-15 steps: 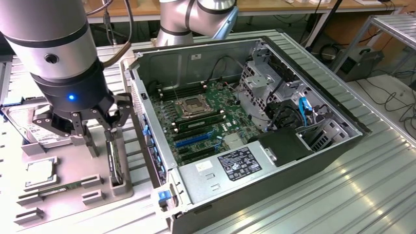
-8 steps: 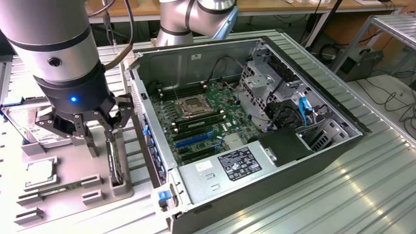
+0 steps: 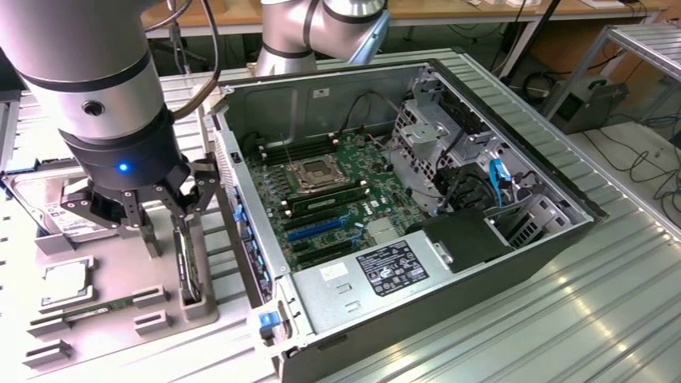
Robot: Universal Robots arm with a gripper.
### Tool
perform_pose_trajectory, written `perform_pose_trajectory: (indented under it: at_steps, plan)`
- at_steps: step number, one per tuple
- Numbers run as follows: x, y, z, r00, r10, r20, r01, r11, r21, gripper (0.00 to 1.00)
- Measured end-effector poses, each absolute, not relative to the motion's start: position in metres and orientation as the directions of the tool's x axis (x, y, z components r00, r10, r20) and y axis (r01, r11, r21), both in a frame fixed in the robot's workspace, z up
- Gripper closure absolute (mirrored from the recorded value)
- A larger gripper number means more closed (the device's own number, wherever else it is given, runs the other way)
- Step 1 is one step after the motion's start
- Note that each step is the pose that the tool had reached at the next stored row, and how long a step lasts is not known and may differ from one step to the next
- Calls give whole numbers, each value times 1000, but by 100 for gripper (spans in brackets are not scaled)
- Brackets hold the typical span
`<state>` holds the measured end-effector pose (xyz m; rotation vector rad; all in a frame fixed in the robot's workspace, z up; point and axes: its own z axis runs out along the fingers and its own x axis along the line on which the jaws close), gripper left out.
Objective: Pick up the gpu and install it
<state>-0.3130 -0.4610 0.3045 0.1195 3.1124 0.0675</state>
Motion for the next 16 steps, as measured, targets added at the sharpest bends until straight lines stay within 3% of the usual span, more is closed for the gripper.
perform_pose_trajectory:
  at_steps: [16]
  plan:
    - [-313, -461, 296, -997, 77, -24, 76, 996, 44, 58]
